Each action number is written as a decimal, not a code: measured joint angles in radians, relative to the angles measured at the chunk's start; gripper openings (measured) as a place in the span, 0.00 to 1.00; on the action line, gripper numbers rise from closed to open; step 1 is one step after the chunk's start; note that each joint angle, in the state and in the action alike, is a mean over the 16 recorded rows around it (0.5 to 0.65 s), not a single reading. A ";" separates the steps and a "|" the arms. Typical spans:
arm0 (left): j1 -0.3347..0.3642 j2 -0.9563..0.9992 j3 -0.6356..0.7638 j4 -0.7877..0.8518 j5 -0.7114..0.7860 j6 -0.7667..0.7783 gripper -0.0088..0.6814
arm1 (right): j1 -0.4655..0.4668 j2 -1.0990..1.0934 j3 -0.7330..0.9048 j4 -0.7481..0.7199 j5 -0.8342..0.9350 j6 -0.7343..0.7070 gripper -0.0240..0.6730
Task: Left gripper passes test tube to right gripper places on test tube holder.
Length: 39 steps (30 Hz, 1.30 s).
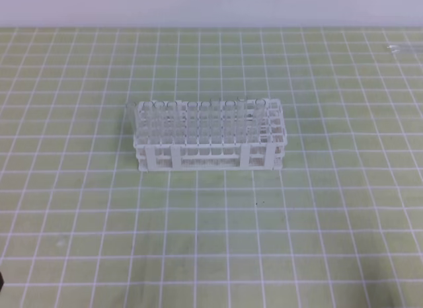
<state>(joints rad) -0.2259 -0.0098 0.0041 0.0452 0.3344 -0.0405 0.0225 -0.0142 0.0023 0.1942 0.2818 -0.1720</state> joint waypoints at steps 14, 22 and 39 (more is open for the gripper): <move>0.043 -0.004 0.003 0.003 0.001 0.003 0.01 | 0.000 0.001 0.000 0.000 0.000 0.000 0.01; 0.043 -0.004 0.004 0.003 -0.001 0.004 0.01 | 0.000 0.002 0.000 0.000 0.000 0.000 0.01; 0.043 -0.013 0.008 0.003 -0.006 0.005 0.01 | 0.000 0.002 0.000 0.000 0.000 0.000 0.01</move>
<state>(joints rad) -0.1828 -0.0224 0.0122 0.0482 0.3280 -0.0359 0.0225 -0.0117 0.0023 0.1942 0.2818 -0.1720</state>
